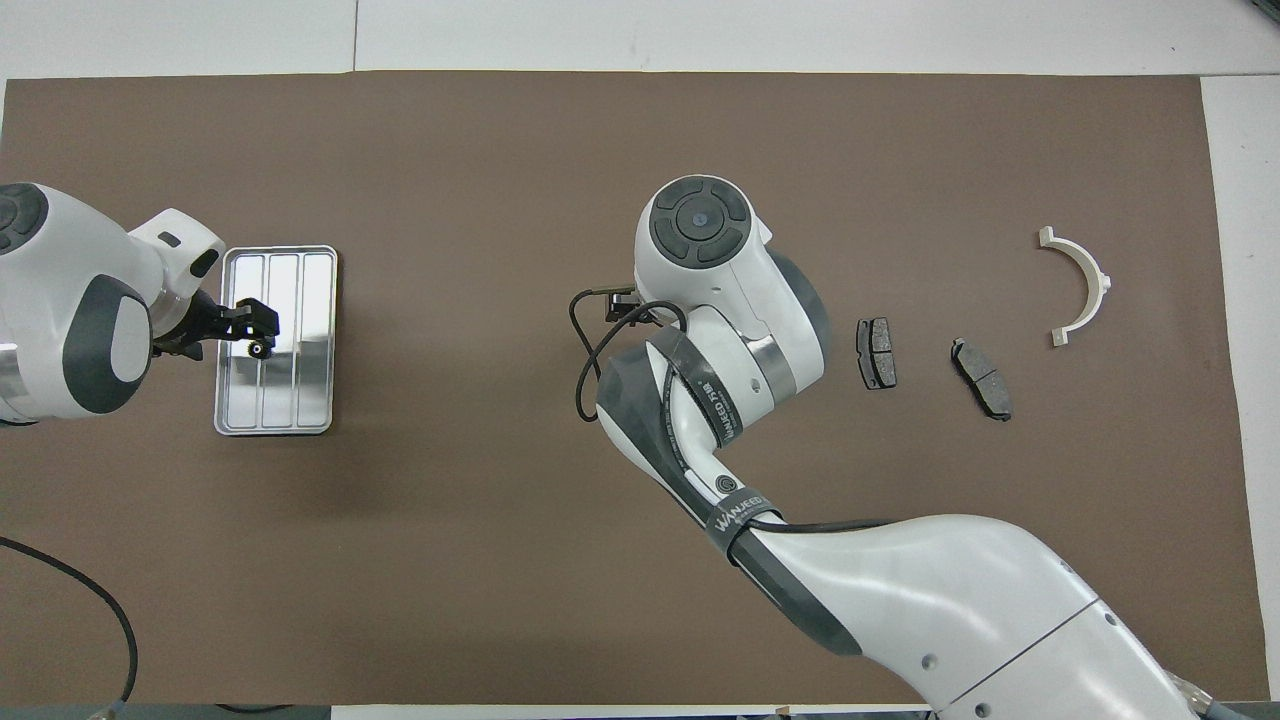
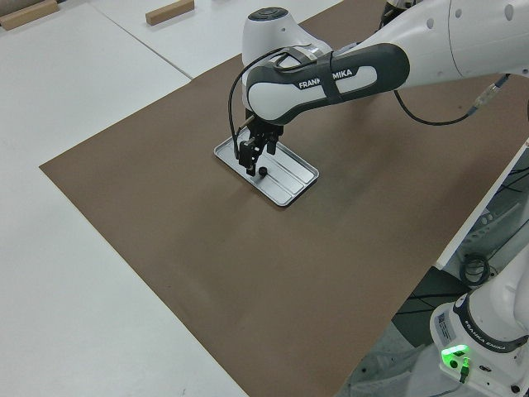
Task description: Place bearing gear from tray to pile
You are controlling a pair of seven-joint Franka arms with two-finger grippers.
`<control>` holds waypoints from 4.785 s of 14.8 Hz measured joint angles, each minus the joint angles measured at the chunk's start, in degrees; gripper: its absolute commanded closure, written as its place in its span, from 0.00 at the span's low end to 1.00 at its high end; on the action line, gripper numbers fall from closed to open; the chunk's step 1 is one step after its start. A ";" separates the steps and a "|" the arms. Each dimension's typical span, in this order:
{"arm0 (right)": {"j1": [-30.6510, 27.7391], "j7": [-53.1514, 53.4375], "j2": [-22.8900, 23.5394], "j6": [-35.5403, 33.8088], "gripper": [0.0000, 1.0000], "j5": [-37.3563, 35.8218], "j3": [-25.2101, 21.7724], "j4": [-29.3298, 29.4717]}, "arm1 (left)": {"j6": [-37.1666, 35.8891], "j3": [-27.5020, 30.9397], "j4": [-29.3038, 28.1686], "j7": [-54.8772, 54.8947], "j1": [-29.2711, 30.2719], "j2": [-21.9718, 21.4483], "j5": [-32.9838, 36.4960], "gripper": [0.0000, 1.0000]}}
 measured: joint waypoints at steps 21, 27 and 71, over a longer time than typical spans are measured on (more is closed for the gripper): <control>2.06 1.34 0.37 9.54 0.04 0.08 -0.08 -8.36 | 5.34 -0.74 -3.70 -0.09 0.06 -0.11 -0.01 0.39; 1.92 1.34 0.36 9.58 0.31 0.08 -0.18 -8.81 | 5.45 -0.74 -3.84 -0.11 0.06 -0.12 -0.01 0.43; -34.53 -50.29 -5.67 11.79 1.00 0.10 -0.78 -15.73 | 5.95 -1.78 10.85 -57.85 -38.43 5.56 -8.50 0.91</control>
